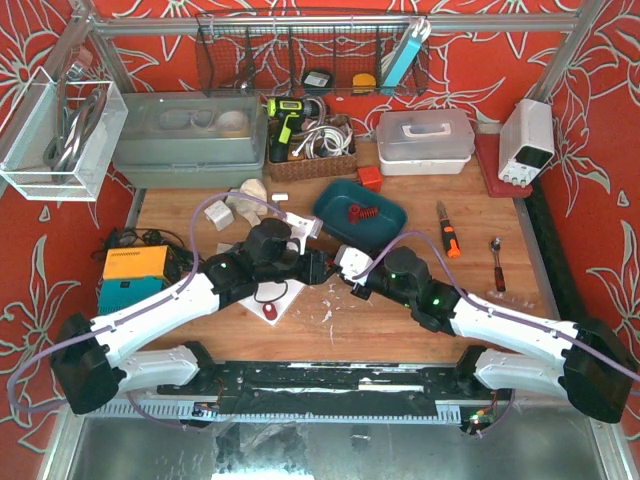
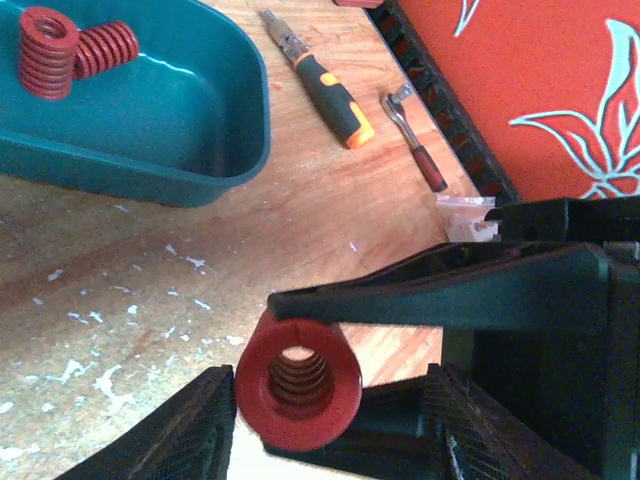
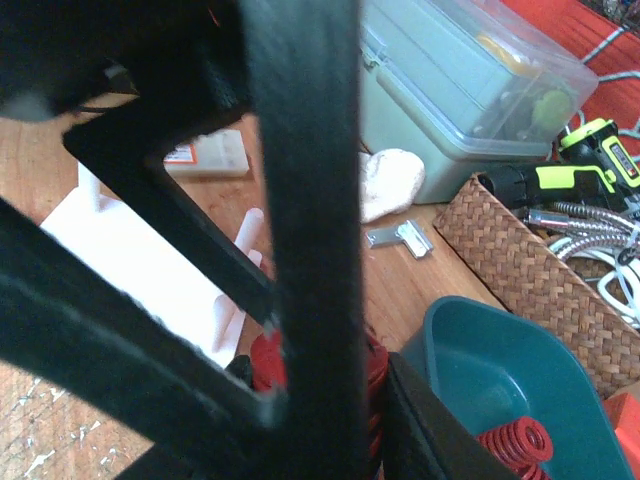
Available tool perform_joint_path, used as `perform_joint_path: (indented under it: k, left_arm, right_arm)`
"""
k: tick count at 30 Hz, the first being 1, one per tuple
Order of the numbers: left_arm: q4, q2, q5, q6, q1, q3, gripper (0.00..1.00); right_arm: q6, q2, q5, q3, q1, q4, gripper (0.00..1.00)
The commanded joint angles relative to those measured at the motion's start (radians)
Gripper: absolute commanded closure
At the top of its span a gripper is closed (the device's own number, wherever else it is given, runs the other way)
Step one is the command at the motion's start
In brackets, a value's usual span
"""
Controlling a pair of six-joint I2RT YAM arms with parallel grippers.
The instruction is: Install the large spring
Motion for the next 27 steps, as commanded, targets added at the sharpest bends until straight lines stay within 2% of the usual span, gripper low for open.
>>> perform_joint_path:
  k: [1, 9, 18, 20, 23, 27]
  left_arm:
    - [-0.012, 0.033, 0.054, 0.010, 0.004, 0.037, 0.47]
    - [-0.014, 0.054, 0.114, -0.007, 0.004, 0.034, 0.57]
    - [-0.032, 0.058, 0.132, -0.010, 0.012, 0.023, 0.84]
    - [-0.020, 0.055, 0.152, -0.020, 0.019, 0.011, 0.89]
    - [-0.014, 0.043, 0.163, -0.038, 0.035, -0.005, 0.93]
    - [-0.030, 0.008, 0.166, -0.037, 0.069, -0.020, 0.95]
  right_arm:
    - [-0.030, -0.013, -0.009, -0.007, 0.021, 0.077, 1.00]
    - [-0.039, -0.005, 0.015, -0.009, 0.031, 0.083, 1.00]
    - [-0.044, 0.015, 0.017, -0.014, 0.036, 0.086, 1.00]
    - [-0.040, 0.021, 0.021, -0.013, 0.036, 0.085, 0.92]
    - [-0.018, 0.031, 0.032, 0.004, 0.035, 0.066, 0.69]
    - [0.032, 0.038, 0.064, 0.076, 0.036, -0.073, 0.44]
